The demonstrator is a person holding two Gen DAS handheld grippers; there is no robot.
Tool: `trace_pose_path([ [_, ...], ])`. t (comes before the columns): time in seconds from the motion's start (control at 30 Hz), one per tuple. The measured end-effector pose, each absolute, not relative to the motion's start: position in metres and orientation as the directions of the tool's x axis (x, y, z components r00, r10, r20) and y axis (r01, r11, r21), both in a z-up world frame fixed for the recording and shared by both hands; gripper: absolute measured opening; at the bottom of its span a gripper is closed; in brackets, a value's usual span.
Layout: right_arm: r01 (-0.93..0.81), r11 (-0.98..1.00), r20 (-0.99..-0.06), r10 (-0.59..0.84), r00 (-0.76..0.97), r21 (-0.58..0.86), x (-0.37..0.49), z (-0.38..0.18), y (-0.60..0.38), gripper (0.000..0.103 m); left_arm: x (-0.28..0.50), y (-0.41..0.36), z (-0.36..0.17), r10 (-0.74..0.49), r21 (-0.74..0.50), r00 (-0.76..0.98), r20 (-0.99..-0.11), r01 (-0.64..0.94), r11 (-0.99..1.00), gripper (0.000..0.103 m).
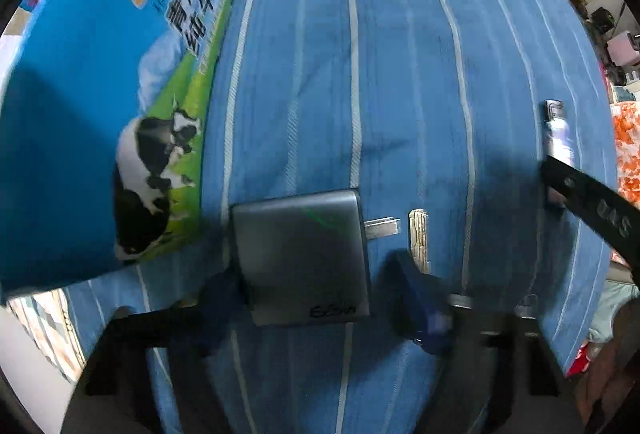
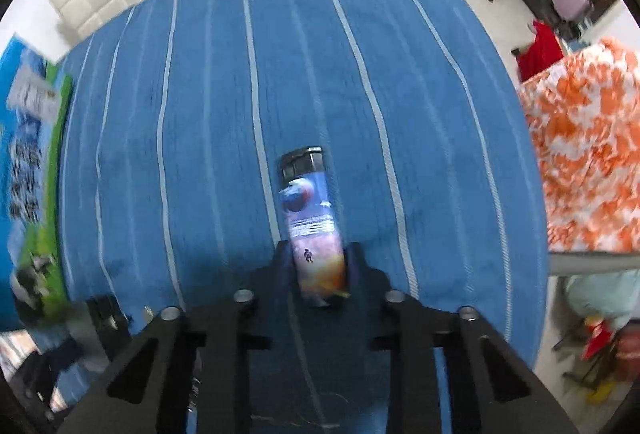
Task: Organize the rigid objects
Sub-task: 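Grasp the grey charger with the left tool while the right tool grasps the printed lighter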
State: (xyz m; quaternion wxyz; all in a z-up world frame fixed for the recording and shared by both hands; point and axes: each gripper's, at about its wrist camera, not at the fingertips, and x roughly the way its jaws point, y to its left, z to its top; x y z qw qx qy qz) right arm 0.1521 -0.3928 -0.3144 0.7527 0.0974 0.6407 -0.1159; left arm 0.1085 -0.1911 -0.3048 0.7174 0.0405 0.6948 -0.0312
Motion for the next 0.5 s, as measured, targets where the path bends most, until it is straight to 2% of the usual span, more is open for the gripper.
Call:
trace_pose_path([
  [0.17,0.237,0.971,-0.994,-0.037,0.100,-0.013,0.119,-0.319,-0.393,0.027,0.101,-0.198,-0.298,0.008,0.017,0.065,-0.998,0.126,0.992,0.052],
  [0.5,0.296,0.955,-1.000,-0.002,-0.001,-0.002,0.027,-0.324,-0.436,0.027,0.061,-0.250,-0.291,0.000,0.016,0.052,-0.999,0.305,0.952,0.052],
])
